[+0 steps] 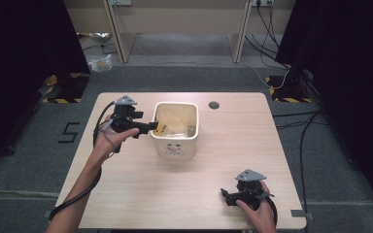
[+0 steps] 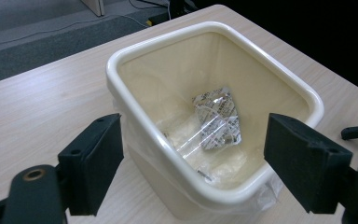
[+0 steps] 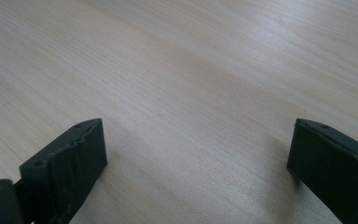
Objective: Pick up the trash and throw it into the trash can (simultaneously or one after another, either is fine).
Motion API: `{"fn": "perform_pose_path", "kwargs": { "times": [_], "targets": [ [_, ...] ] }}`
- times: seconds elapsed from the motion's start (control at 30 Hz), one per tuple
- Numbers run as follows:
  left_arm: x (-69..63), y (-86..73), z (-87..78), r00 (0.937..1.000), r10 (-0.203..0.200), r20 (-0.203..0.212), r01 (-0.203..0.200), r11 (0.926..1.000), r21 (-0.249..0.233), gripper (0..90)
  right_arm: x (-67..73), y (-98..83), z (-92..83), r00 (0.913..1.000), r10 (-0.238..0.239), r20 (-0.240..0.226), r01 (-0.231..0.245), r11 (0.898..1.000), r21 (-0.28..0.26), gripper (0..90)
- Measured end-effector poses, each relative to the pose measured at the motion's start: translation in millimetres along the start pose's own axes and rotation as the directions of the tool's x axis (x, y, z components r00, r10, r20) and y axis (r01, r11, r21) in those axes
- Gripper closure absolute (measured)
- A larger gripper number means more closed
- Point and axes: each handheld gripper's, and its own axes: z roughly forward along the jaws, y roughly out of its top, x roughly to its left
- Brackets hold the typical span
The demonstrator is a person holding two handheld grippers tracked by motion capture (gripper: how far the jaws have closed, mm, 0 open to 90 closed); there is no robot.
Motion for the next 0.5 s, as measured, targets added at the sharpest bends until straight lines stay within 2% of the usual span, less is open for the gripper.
{"fn": "perform_pose_path", "kwargs": {
  "times": [0.5],
  "targets": [
    [-2.7,-21.5,-24.5,1.0000,0.004,-0.003,-0.005,0.9994,-0.034,18.8,-0.1,0.1,0.1,1.0000,-0.001,0.000,0.001,1.000,-0.001,4.7]
  ]
}}
